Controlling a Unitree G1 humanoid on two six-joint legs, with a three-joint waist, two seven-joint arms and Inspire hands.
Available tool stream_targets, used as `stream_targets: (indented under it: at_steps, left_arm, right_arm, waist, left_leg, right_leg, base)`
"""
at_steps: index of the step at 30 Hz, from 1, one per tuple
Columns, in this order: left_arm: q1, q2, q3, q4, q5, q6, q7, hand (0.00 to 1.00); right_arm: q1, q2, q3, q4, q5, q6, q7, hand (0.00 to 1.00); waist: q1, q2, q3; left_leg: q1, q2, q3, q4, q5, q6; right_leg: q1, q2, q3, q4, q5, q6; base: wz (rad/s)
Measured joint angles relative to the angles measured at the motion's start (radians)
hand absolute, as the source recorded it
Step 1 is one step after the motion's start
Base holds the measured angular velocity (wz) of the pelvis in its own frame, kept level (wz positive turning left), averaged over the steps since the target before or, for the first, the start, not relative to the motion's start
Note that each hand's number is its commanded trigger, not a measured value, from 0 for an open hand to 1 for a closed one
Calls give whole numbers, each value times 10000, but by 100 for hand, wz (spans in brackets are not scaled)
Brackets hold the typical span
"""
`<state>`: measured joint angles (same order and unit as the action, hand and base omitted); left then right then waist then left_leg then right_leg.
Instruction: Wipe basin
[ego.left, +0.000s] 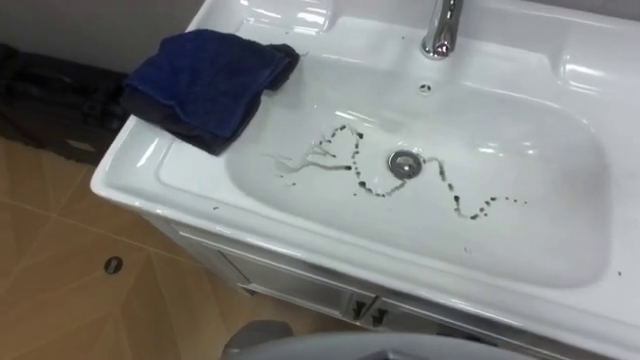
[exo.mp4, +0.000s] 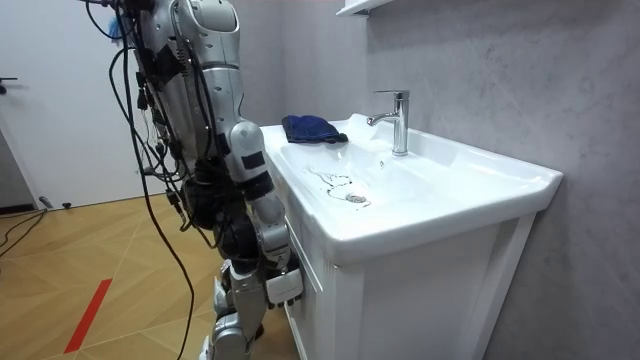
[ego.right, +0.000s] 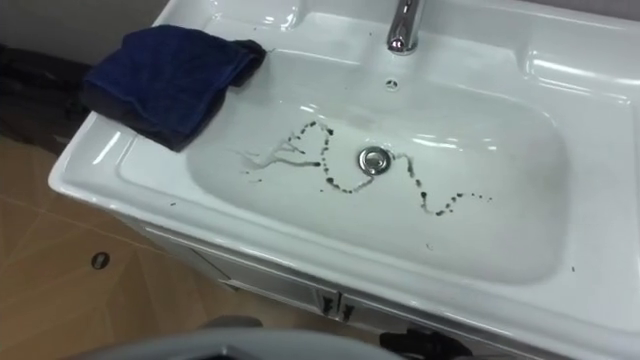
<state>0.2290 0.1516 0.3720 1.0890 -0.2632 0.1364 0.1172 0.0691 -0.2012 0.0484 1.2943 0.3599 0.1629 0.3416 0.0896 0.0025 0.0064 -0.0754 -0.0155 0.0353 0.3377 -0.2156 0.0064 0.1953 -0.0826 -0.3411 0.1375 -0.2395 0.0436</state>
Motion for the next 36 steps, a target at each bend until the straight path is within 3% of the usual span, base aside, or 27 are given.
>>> stream_targets:
  at_steps: [5,7,10,17,23,26,27,33,36]
  left_arm:
    - [-6,160,729,-633,-608,-320,1235,0]
    - [-64,235,1383,-1490,-631,-364,1819,0]
    - [-90,369,1524,-2530,-936,-800,2558,0]
    - [-616,592,1780,-4895,-870,-1280,4056,0]
    - [-814,857,1767,-7286,67,-1408,4876,0]
    - [-1056,1106,1760,-8155,892,-1485,5164,0]
    - [-1199,1154,1744,-8496,1374,-1484,5303,0]
    - [-1539,1155,1655,-10408,3266,-1573,5430,0]
    - [-1543,1155,1157,-11180,4048,-1573,5398,0]
  right_arm:
    - [121,-102,-154,-143,-150,28,4,0]
    - [235,-105,-411,-137,-172,47,67,0]
    - [333,-172,-548,-189,-208,47,109,0]
    - [429,-335,-734,-235,-552,-11,393,0]
    - [568,-388,-848,-393,-573,-172,539,0]
    - [656,-387,-907,-437,-604,-204,560,0]
    - [647,-385,-905,-444,-602,-203,560,0]
    - [627,-381,-925,-432,-629,-375,573,0]
    - [616,-382,-917,-436,-580,-451,591,0]
  waist:
    - [52,78,-11]
    - [224,78,-11]
    - [379,113,-10]
    - [521,310,-29]
    - [470,386,-39]
    - [349,370,-52]
    - [251,422,-23]
    - [-23,436,-18]
    - [-122,435,-9]
  left_leg:
    - [-39,-79,-158,-14,14,9]
    - [-80,-107,-217,4,23,19]
    - [-159,-133,-253,63,27,43]
    - [-160,-127,-312,89,26,46]
    - [-184,-122,-224,62,40,50]
    - [-151,-127,-252,-11,60,58]
    - [-156,-126,-269,21,60,58]
    - [-123,-112,-200,-47,69,63]
    - [-125,-105,-147,-73,79,65]
  right_leg:
    - [15,-30,-148,16,-25,30]
    - [-10,-42,-198,22,-27,31]
    - [-49,-53,-218,7,-33,48]
    - [-61,-43,-199,30,-26,54]
    - [-207,-73,-153,126,-31,52]
    - [-216,-91,-152,157,-27,53]
    - [-211,-83,-157,157,-21,50]
    - [-175,-78,-177,164,22,49]
    - [-215,-85,-125,156,26,49]
  base:
    - [8]
    - [7]
    - [5]
    - [0]
    - [-2]
    - [0]
    - [0]
    - [0]
    - [-3]
